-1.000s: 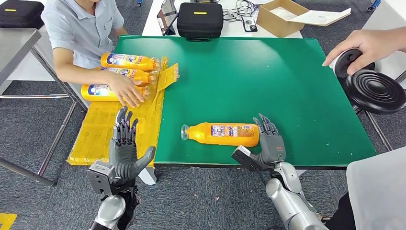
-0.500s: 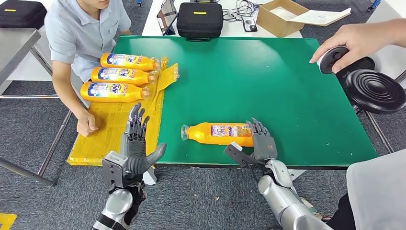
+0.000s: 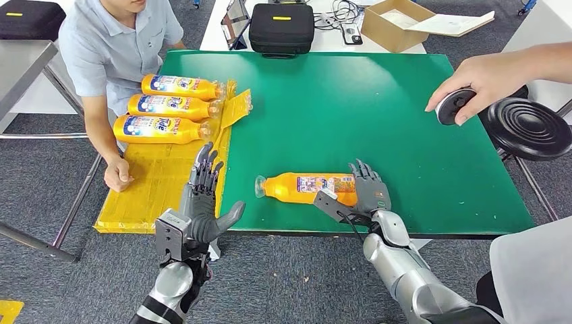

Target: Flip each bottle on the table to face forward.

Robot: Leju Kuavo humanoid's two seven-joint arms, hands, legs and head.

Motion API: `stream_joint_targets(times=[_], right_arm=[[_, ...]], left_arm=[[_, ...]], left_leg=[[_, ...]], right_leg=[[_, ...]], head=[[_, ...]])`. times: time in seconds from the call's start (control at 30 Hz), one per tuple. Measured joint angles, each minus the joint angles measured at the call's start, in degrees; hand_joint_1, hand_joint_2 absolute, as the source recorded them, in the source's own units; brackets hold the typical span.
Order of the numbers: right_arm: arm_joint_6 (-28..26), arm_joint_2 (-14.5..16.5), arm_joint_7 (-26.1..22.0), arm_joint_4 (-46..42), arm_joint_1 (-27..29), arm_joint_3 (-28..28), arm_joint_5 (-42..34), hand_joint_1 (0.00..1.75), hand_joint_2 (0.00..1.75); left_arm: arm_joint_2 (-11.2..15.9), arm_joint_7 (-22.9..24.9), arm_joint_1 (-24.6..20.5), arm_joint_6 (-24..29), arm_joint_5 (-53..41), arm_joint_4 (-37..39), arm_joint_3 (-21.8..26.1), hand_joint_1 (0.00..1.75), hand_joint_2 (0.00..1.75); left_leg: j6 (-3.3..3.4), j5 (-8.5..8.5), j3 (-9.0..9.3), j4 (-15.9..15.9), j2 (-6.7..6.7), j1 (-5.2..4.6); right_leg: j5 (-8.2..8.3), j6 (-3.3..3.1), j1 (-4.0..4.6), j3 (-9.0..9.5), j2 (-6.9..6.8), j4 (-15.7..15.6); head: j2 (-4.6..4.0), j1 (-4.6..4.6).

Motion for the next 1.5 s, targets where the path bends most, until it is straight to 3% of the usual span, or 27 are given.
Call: stream_joint_targets(times=[0.53, 0.67, 0.7, 0.9, 1.5], right_arm=[[2.3, 0.0, 1.1, 1.9, -0.6, 0.5, 0.1, 0.03, 1.75], [3.1, -0.1, 0.7, 2.1, -0.5, 0.5, -0.2, 1.64, 1.75], [3.4, -0.1, 0.2, 2.2, -0.5, 0.5, -0.4, 1.71, 1.75], [4.0, -0.4, -1.8, 2.7, -0.4, 0.5, -1.0, 1.74, 1.75], [5.4, -1.5, -0.8, 3.2, -0.7, 0.4, -2.1, 1.75, 1.75]], left_arm=[[0.0, 0.0, 0.0, -0.1, -0.1, 0.2, -0.2, 0.00, 1.75], [0.0, 0.0, 0.0, -0.1, -0.1, 0.3, -0.2, 0.00, 1.75], [0.0, 0.0, 0.0, -0.2, -0.1, 0.4, -0.2, 0.00, 1.75], [0.0, -0.1, -0.3, -0.4, -0.1, 0.8, -0.1, 0.00, 1.75], [0.0, -0.1, -1.5, -0.7, -0.1, 2.3, 0.0, 0.00, 1.75]], left_leg=[[0.00, 0.00, 0.13, 0.0, 0.01, 0.00], [0.00, 0.00, 0.16, 0.0, 0.02, 0.00], [0.00, 0.00, 0.17, 0.0, 0.03, 0.00], [0.00, 0.00, 0.23, 0.0, 0.03, 0.00], [0.00, -0.01, 0.36, 0.0, 0.01, 0.00]], right_leg=[[0.00, 0.00, 0.00, 0.10, 0.00, 0.0], [0.00, 0.00, 0.00, 0.12, 0.01, 0.0], [0.00, 0.00, 0.00, 0.12, 0.01, 0.0], [0.00, 0.00, 0.00, 0.19, 0.02, 0.0], [0.00, 0.00, 0.00, 0.34, 0.01, 0.0]], head=[[0.00, 0.01], [0.00, 0.01], [0.00, 0.01], [0.00, 0.01], [0.00, 0.01]])
